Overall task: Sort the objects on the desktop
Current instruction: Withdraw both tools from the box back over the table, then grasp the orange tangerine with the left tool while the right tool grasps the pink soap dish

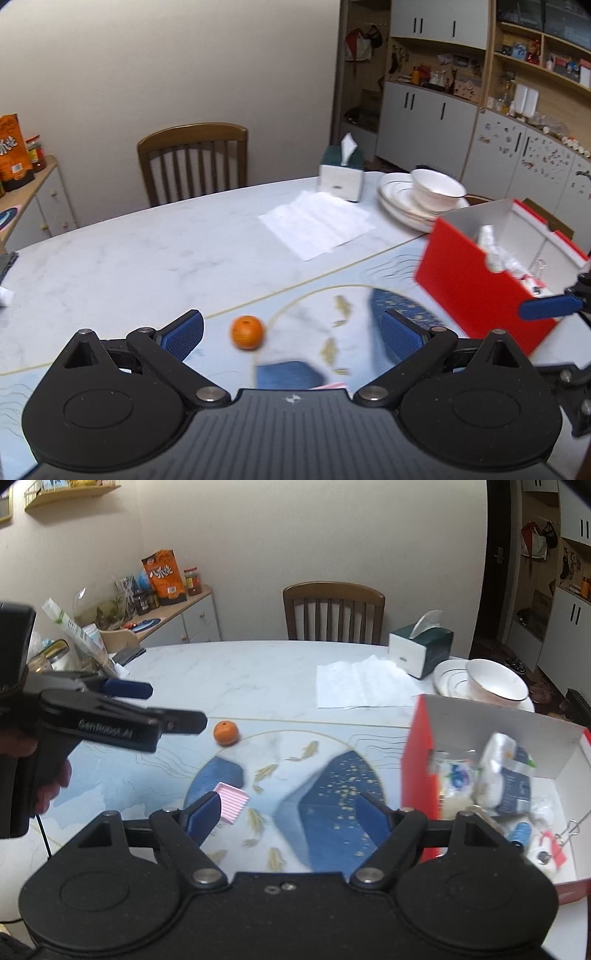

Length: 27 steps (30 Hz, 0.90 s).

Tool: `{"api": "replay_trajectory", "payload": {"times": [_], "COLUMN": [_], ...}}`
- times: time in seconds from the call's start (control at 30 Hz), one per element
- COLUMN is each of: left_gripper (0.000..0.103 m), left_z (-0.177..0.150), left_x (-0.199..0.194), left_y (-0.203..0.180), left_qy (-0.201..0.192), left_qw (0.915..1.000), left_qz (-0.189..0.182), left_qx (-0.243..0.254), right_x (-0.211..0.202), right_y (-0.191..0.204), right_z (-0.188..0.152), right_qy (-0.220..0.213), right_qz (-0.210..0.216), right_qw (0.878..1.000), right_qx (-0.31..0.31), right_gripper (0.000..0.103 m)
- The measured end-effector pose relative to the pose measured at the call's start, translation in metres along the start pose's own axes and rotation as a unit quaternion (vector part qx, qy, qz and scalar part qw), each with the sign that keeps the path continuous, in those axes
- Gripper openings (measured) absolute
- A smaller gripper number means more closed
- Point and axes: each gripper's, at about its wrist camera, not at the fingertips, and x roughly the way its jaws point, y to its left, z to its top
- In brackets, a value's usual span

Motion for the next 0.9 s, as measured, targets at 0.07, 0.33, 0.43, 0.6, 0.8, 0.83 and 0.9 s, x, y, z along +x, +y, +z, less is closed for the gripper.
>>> {"api": "replay_trajectory", "payload": {"times": [0.07, 0.33, 0.43, 0.6, 0.8, 0.83, 0.9], "left_gripper": [0.102, 0.102, 0.102, 0.102, 0.102, 0.102, 0.102], "left_z": [0.000, 0.000, -0.001, -0.004, -0.008, -0.009, -0.010], "left_x": [0.005, 0.028, 0.037, 0.054, 0.074, 0.077, 0.083], "left_y": [0.010, 0.033, 0.037, 0.043, 0.048, 0.049, 0.049], "left_qy": [0.001, 0.018, 0.024, 0.036, 0.054, 0.056, 0.061], "left_qw": [1.0000, 0.9997, 0.9995, 0.9990, 0.9982, 0.9980, 0.9976], "left_qz": [0.006, 0.009, 0.007, 0.002, -0.003, -0.004, -0.006], "left_qx": [0.003, 0.011, 0.017, 0.026, 0.028, 0.030, 0.031], "right_x": [0.008, 0.042, 0.056, 0.079, 0.108, 0.111, 0.118], "right_y": [0.011, 0.045, 0.052, 0.061, 0.068, 0.069, 0.071], "right_z": [0.000, -0.004, -0.005, -0.005, -0.006, -0.007, -0.006], "right_qy": [0.003, 0.022, 0.030, 0.037, 0.059, 0.061, 0.064], "right_qz": [-0.007, -0.021, -0.030, -0.035, -0.040, -0.039, -0.039], "right_qw": [1.000, 1.000, 0.999, 0.999, 0.997, 0.997, 0.997], "right_qx": [-0.001, -0.002, 0.005, 0.007, -0.006, -0.008, -0.016], "right_gripper": [0.080, 0.080, 0.080, 0.080, 0.080, 0.080, 0.079]}}
